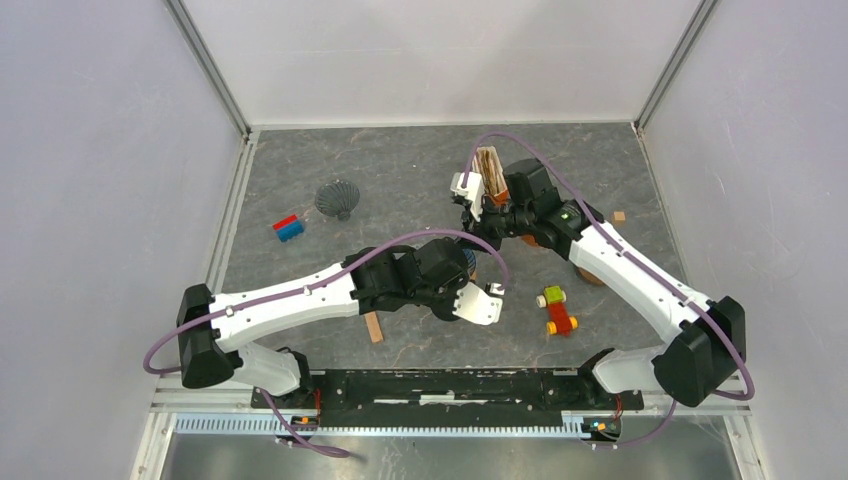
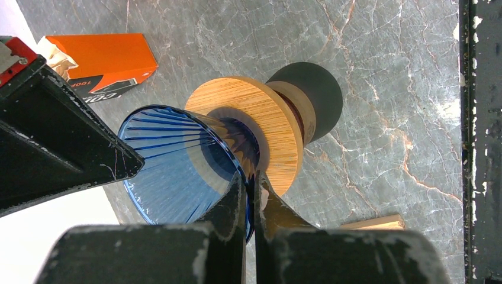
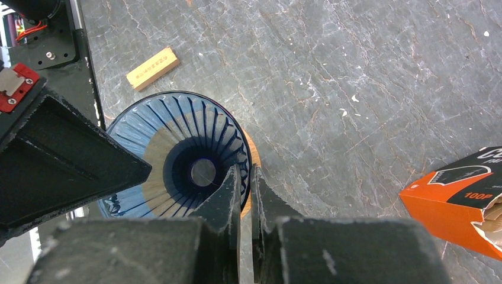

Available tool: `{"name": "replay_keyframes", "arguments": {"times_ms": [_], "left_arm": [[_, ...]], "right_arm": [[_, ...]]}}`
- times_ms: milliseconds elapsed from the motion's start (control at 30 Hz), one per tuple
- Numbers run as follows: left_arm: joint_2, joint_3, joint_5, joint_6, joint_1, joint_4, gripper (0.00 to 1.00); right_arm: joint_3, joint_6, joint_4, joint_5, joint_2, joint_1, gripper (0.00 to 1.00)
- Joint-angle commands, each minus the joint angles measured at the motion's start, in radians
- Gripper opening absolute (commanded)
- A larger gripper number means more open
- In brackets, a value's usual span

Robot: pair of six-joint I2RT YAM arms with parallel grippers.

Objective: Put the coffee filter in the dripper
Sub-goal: Place the coffee dripper in the dripper holder.

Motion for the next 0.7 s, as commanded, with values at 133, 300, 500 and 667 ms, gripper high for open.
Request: {"name": "replay_keyframes", "arguments": {"times_ms": [133, 300, 500, 667], "left_arm": [[0.0, -0.027, 0.089, -0.05, 0.002, -0.036, 0.02], [-0.013, -0.071, 0.122, -0.057, 0.006, -0.013, 0.02], [-0.025, -0.106, 0.125, -0.058, 0.011, 0.009, 0.02], [-0.018, -0.099, 0.134, -0.055, 0.011, 0.008, 0.02]], "right_arm": [[-0.053, -0.056, -0.013, 0.116, 0.005, 0.011, 0.0], [-0.061, -0.063, -0.011, 0.136, 0.005, 0.02, 0.0], [-0.078, -0.069, -0.003, 0.156, 0.002, 0.024, 0.0], [-0.102, -0.078, 0.005, 0.168, -0.001, 0.027, 0.0]]}}
